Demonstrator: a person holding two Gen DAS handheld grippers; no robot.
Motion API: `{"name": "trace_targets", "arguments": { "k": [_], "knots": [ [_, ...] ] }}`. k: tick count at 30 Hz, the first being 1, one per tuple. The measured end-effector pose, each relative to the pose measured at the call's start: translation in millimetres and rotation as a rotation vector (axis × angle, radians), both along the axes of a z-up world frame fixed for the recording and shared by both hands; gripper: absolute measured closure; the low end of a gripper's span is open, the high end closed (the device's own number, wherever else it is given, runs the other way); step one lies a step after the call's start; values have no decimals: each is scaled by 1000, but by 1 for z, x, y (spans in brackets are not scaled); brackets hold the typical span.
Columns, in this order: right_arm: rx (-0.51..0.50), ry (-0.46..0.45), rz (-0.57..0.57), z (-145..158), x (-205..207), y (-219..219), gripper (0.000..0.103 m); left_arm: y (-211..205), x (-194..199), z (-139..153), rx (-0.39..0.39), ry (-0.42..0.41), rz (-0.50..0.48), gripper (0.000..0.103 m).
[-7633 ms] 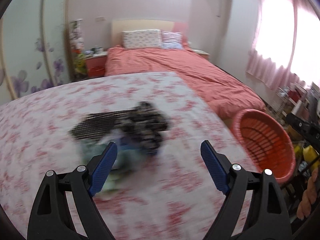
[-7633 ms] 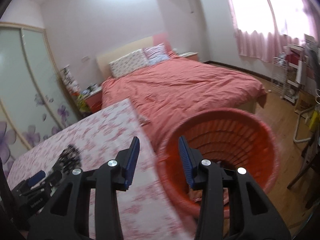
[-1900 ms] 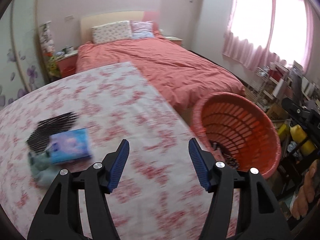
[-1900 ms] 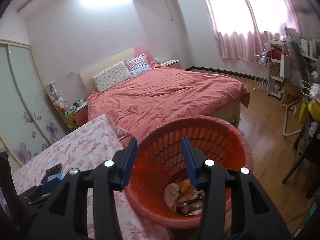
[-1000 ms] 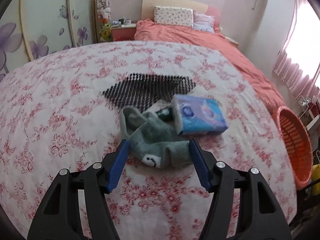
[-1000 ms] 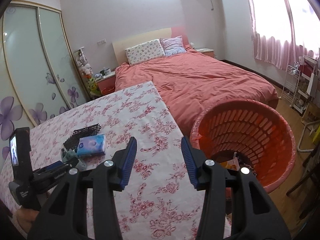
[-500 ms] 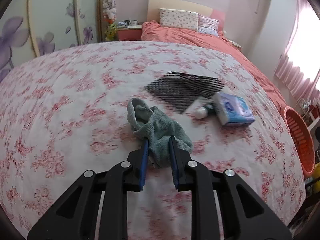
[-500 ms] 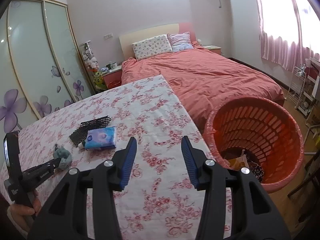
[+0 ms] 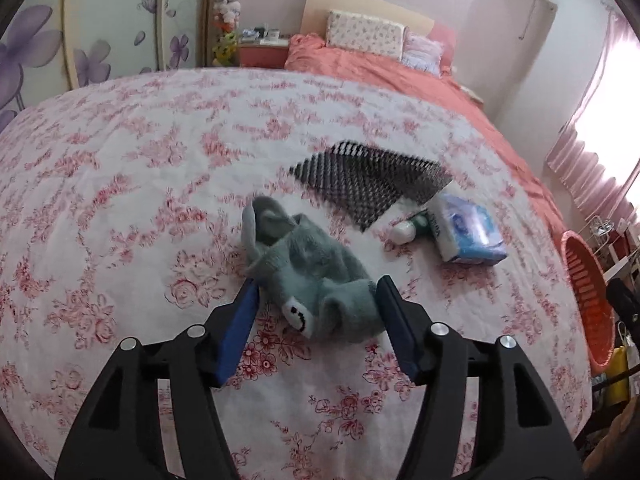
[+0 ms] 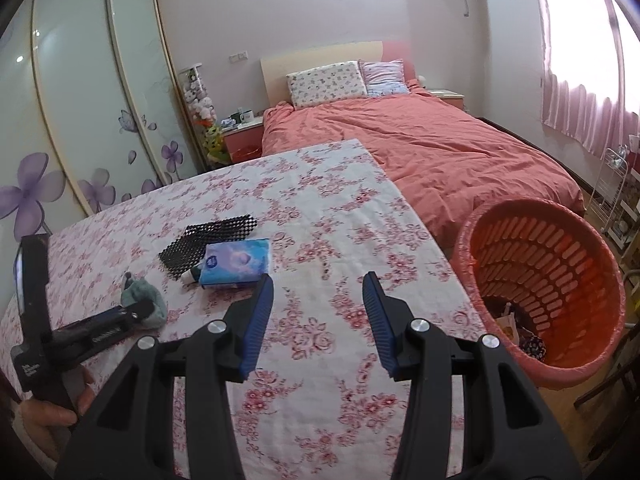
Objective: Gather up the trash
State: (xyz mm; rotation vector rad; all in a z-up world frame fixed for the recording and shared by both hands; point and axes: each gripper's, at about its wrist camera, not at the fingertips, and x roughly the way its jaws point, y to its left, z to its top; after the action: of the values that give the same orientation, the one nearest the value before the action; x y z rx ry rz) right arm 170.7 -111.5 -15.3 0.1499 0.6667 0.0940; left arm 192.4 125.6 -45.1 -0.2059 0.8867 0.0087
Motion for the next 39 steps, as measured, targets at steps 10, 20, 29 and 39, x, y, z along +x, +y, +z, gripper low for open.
{"name": "trace_targets", "arguments": {
  "k": [10, 20, 29, 39],
  "knots": [
    [6, 51, 53, -15, 27, 29, 54, 18, -2, 4, 22, -34, -10, 83],
    [28, 123, 125, -28, 66, 69, 40, 58, -4, 21, 19, -79, 61, 83],
    [-43, 175, 139, -43, 90, 97, 22, 70, -4, 23, -4, -82, 68, 83],
    [-59, 211, 118, -56, 96, 94, 31, 67, -3, 21, -11, -75, 57, 83]
  ]
}}
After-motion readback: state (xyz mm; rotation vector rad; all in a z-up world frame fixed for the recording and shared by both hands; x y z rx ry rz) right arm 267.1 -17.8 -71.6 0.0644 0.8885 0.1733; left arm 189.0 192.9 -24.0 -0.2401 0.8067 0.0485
